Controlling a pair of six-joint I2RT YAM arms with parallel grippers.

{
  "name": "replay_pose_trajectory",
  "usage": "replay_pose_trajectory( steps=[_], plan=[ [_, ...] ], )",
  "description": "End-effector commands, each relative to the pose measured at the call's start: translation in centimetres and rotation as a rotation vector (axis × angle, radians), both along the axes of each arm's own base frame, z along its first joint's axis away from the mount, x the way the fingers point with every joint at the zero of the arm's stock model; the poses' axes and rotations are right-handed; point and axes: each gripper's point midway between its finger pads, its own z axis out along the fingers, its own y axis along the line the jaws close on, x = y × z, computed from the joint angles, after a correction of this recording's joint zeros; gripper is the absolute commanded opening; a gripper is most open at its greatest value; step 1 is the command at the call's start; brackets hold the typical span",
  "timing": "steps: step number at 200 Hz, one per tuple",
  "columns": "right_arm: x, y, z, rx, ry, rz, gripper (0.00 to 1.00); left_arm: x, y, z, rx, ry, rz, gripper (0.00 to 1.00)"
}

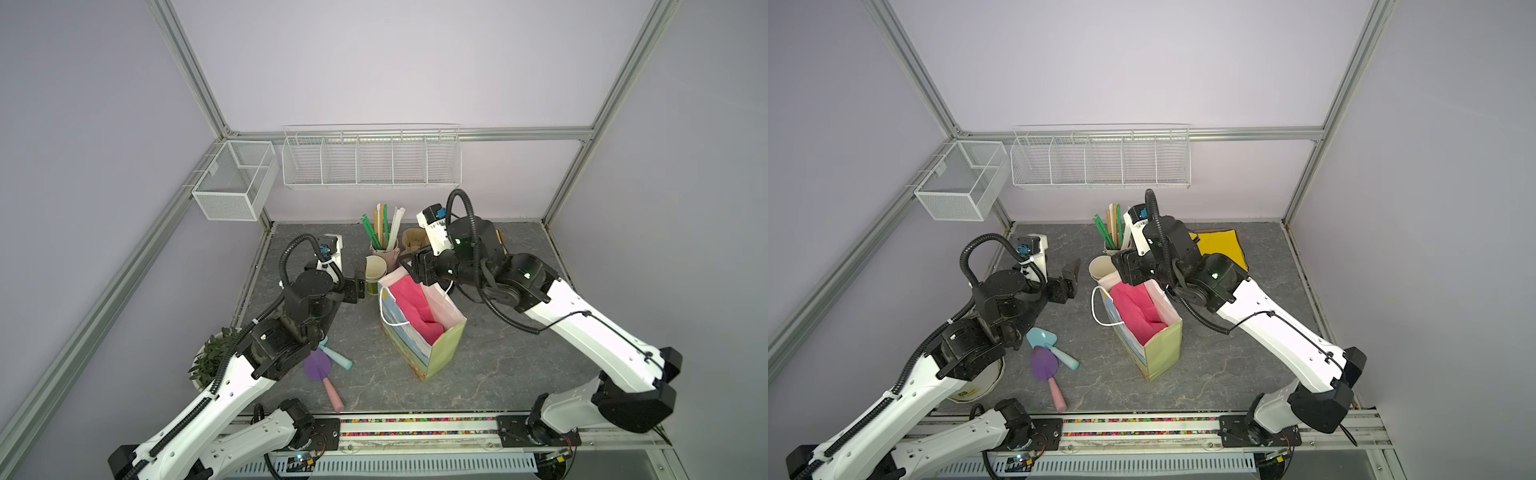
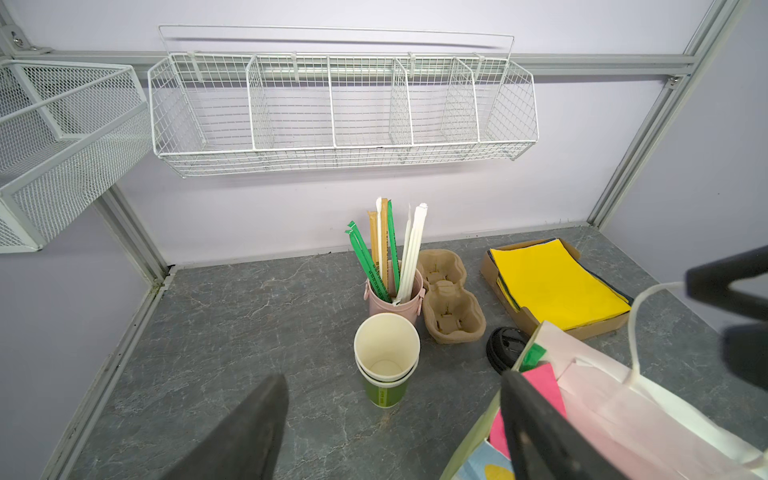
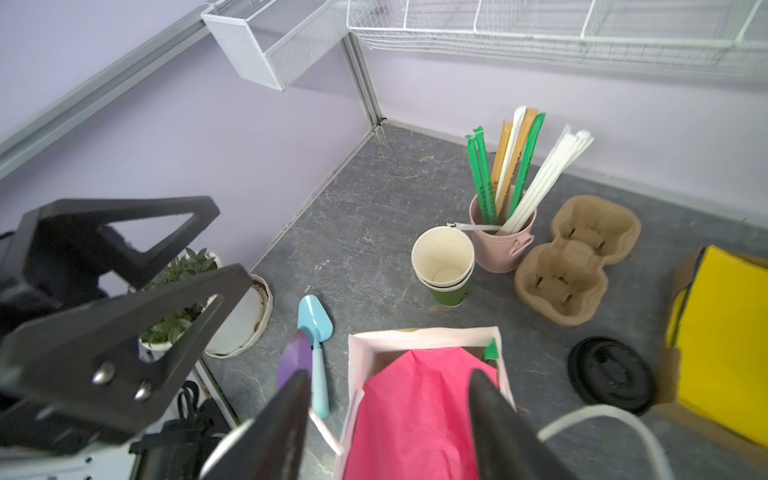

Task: Pack the takeout coffee

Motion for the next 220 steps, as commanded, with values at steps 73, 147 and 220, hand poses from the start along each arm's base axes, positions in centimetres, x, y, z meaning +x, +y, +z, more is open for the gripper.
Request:
replay_pose_trajectory(
  steps=[73,147,220],
  plan=[
    [3.4,-22.7,0.0,-0.021,-0.197,-0.668,0.89,3.8,9.7,-1.0,-0.181,-0.025,0.496,0.99],
    [7.0,-34.1,-14.0,-0.214,-0.207,-1.185,0.89,8.8,14.9,-9.6,-0.064,0.057,0.686,0.99],
    [9.9,-34.5,-23.4,-0.451,-0.297,-1.039,0.89,11.5,19.8,-19.0,0.018,0.148,0.779,0.99]
  ],
)
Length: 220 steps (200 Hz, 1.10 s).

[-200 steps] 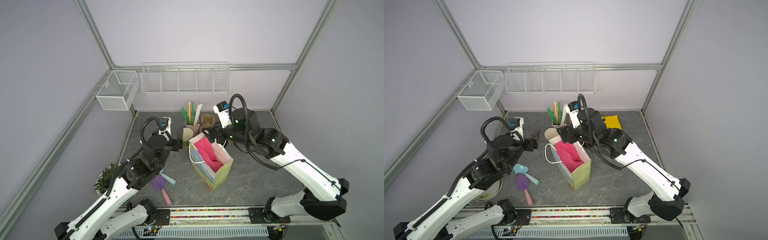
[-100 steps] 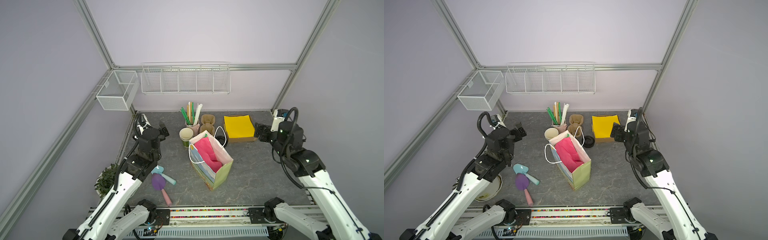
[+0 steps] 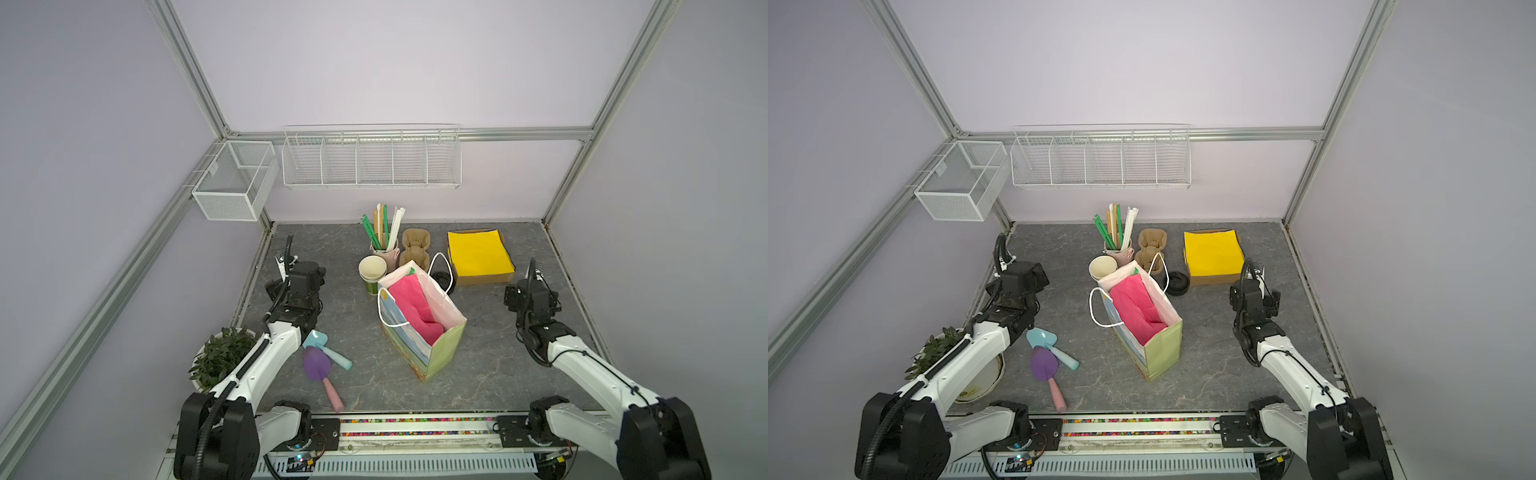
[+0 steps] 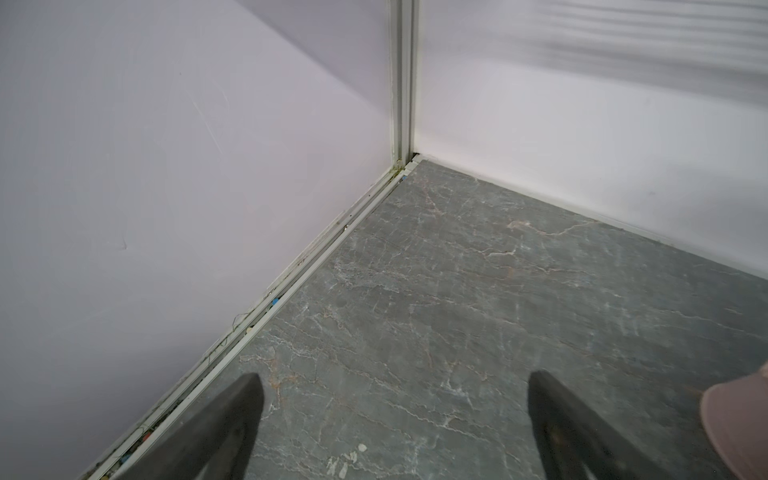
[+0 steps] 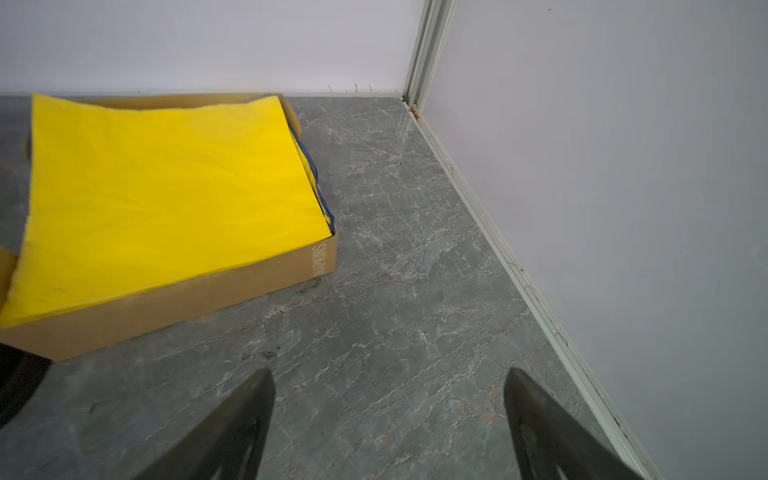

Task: Pack the takeout coffee

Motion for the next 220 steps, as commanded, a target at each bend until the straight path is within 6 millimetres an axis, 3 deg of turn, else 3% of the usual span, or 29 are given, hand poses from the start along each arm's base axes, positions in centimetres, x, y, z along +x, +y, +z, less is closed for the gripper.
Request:
replay_pose_trajectory(
  steps=[1,27,59,79,89,97,109,121,220],
  plan=[
    [2.1,0.1,1.5,-0.049,-0.153,0.033,0.89,1.5,0.7,-1.2,-0.011,-0.036,-0.006,0.99],
    [2.2,-1.9,-1.6,-0.001,-0.149,-0.056,0.89,2.1,1.6,-3.1,0.013,-0.041,-0.028,0.99],
    [3.1,-2.5,-2.5,0.005,-0.19,-0.033,0.89,2.5,1.9,-5.7,0.052,-0.04,-0.059,0.99],
    [4.1,-0.2,-3.6,0.043,-0.148,0.136,0.89,2.9,1.7,-6.3,0.066,-0.11,-0.093,0.99],
    [4.4,0.0,-3.7,0.059,-0.165,0.166,0.89,3.3,1.4,-6.7,0.052,-0.056,-0.111,0.99],
    [4.0,0.2,-5.1,0.082,-0.14,0.194,0.89,3.3,1.3,-6.9,0.046,-0.043,-0.114,0.99],
    [4.4,0.0,-4.2,0.057,-0.216,0.189,0.89,3.2,1.3,-6.9,0.048,-0.054,-0.114,0.99],
    [4.6,-0.4,-5.1,0.104,-0.117,0.161,0.89,3.3,1.2,-6.9,0.055,-0.063,-0.122,0.99],
    [4.6,-0.5,-4.9,0.101,-0.146,0.173,0.89,3.3,0.6,-6.7,0.09,-0.07,-0.132,0.99]
  ],
)
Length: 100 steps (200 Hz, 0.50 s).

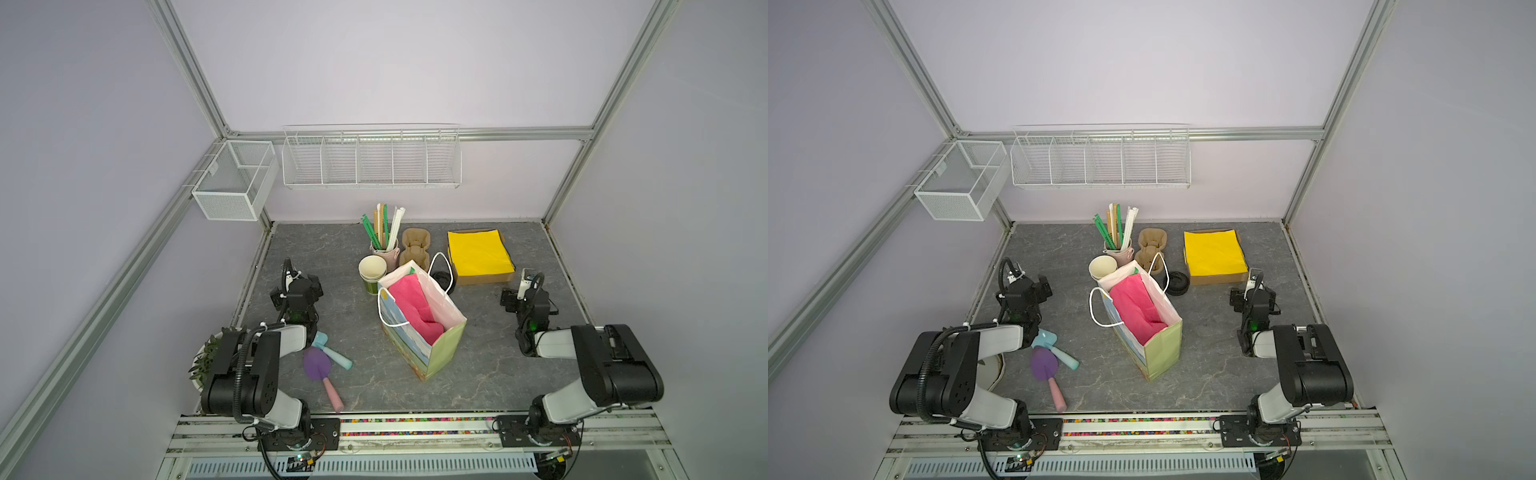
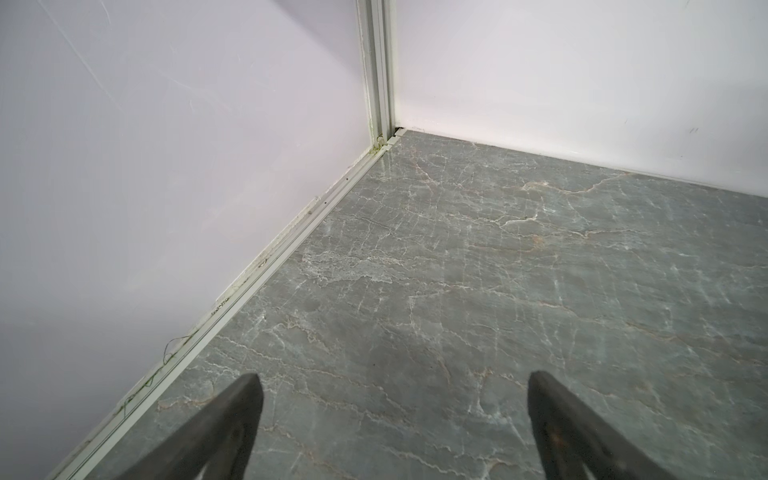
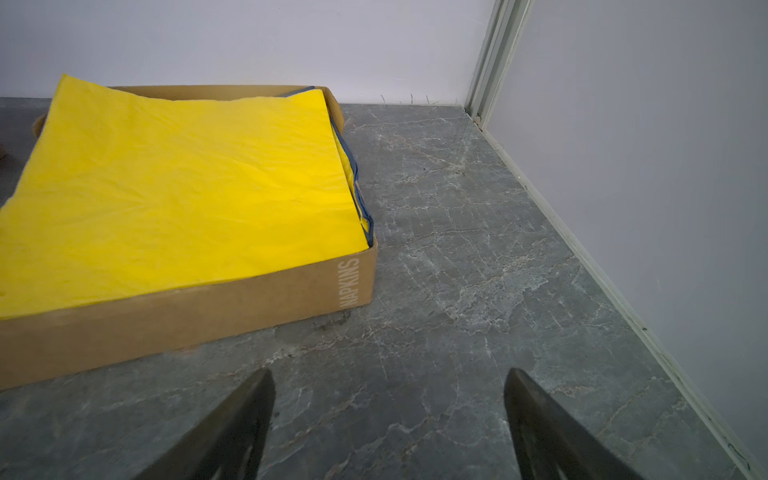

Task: Pack the takeout coffee

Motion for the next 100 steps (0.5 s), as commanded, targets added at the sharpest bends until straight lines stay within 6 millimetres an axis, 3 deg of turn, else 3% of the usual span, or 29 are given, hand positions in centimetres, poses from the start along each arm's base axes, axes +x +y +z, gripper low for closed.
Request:
replay_pose_trajectory(
  steps=[1,25,44,100],
  plan=[
    [0.4,0.1,1.0,-0.001,-0.037,0.008,0.89,0.2,-0.2,0.7,0.018,-0.031,-0.006,0.99],
    [0.4,0.1,1.0,-0.001,-0.036,0.008,0.89,0.1,-0.3,0.7,0.018,-0.041,-0.013,0.99],
    [0.4,0.1,1.1,0.0,-0.037,0.008,0.89,0.4,-3.3,-0.6,-0.004,-0.028,-0.236,0.98],
    [0.4,0.1,1.0,-0.001,-0.034,0.007,0.89,0.3,-3.0,-0.5,-0.011,-0.06,-0.244,0.98]
  ],
)
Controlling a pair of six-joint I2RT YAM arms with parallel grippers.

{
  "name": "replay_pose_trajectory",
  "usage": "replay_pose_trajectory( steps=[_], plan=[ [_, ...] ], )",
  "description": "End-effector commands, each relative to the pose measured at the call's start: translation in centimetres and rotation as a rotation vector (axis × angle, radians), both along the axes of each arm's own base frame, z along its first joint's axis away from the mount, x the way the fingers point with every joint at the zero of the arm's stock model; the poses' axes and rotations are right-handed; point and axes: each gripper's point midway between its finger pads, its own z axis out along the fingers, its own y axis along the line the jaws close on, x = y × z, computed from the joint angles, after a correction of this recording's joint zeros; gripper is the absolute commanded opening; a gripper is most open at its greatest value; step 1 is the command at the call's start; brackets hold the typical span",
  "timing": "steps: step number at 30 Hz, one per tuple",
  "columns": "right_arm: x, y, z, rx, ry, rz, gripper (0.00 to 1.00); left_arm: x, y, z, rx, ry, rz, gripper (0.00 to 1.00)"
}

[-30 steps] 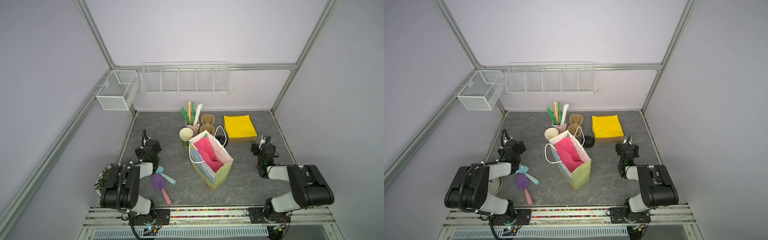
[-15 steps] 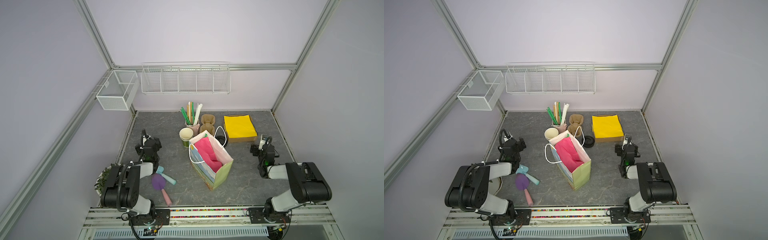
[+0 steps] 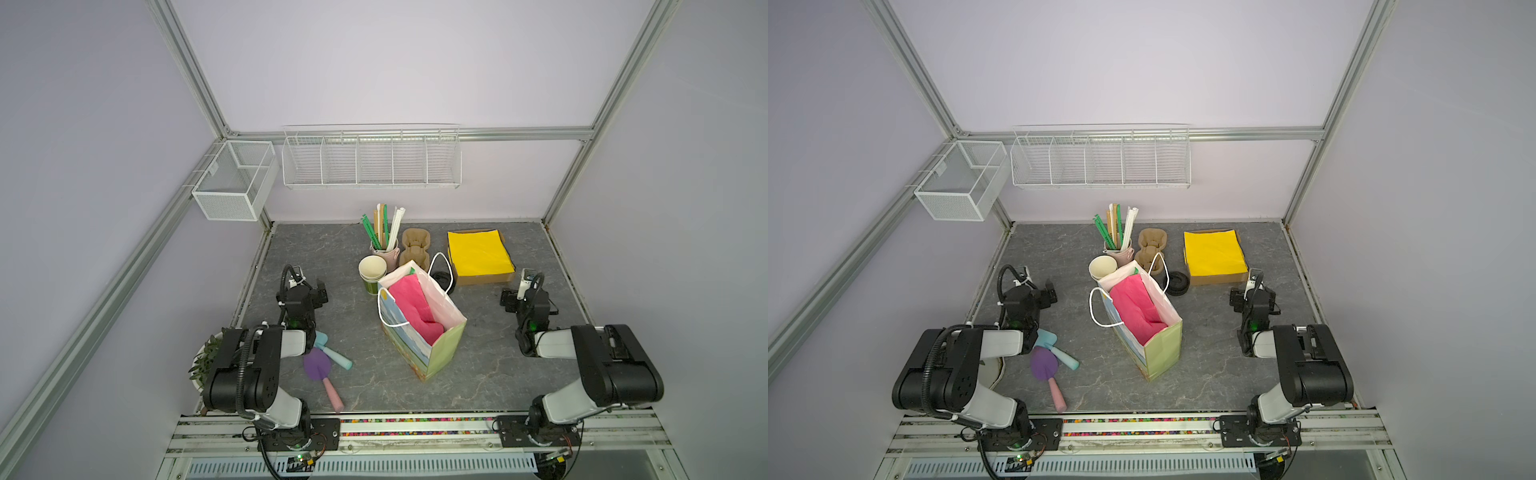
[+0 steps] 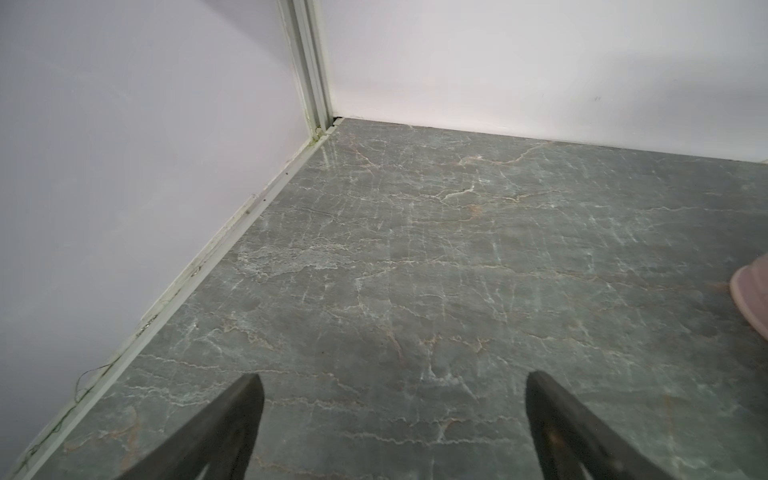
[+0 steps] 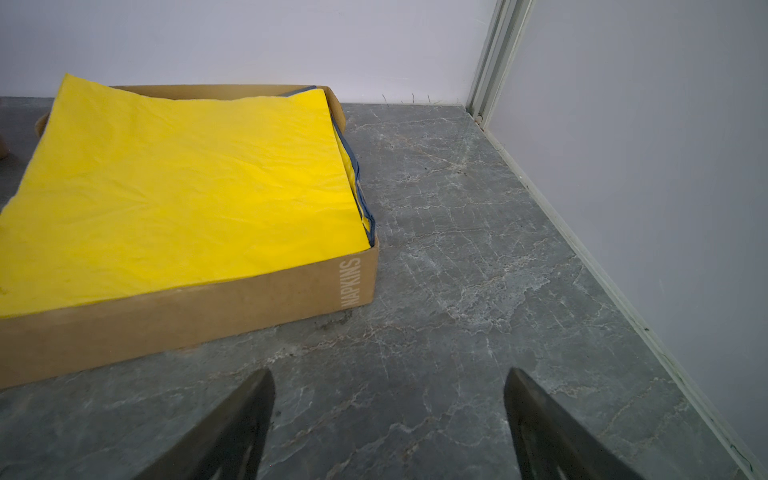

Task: Pack the takeout coffee

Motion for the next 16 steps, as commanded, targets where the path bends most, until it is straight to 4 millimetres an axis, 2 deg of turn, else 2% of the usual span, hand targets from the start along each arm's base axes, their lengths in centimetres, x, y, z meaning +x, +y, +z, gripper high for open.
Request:
replay_pose_trajectory(
  steps=[1,16],
  plan=[
    [0.36,0.1,0.99,-0.001,-0.034,0.006,0.89,0.25,-0.58,0.99,0.01,-0.057,-0.046,0.98],
    [0.42,0.15,1.04,-0.001,-0.035,0.008,0.89,0.29,-0.59,0.93,0.01,-0.054,-0.047,0.98]
  ],
)
